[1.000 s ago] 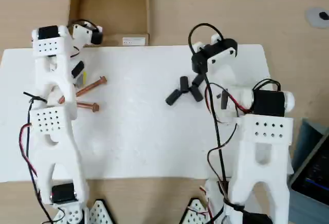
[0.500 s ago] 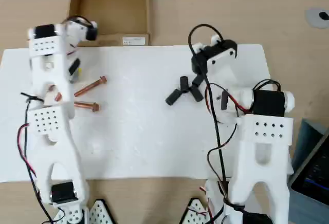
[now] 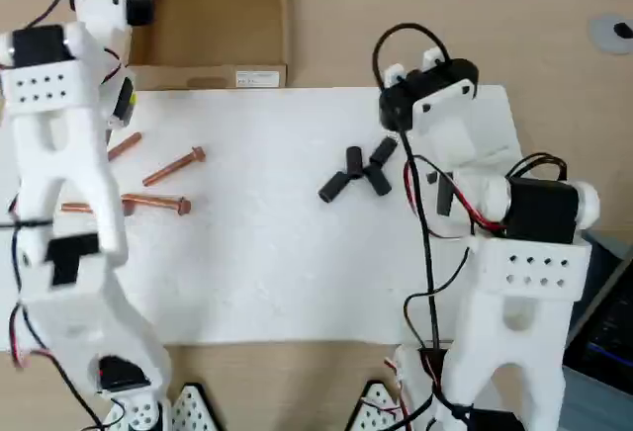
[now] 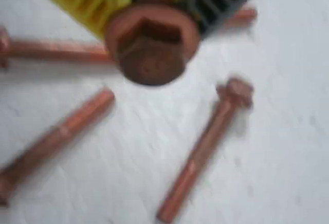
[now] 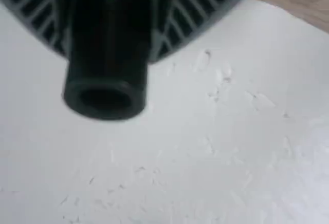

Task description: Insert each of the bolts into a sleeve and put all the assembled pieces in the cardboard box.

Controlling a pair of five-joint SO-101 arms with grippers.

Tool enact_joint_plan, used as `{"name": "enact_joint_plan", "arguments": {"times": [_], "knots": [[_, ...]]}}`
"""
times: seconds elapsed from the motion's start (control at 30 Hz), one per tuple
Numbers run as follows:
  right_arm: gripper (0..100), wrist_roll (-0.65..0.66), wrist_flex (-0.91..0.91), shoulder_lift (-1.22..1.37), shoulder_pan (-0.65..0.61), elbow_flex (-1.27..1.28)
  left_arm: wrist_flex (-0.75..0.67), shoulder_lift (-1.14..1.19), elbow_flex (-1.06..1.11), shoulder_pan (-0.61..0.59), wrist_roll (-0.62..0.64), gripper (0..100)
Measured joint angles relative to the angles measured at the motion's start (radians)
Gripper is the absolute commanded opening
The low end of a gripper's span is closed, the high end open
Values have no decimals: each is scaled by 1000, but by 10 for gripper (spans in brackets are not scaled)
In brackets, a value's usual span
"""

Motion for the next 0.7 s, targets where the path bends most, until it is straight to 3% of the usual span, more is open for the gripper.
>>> {"name": "enact_joint_plan", "arguments": {"times": [0.33,0.57,0.7], "knots": [[10,-28,2,-247,0,74,-3,-549,548,0,14,5],[9,-81,-3,-448,0,252,-172,-859,914,2,20,5],[9,-187,-51,-557,0,321,-313,-1059,1135,5,124,2]]}}
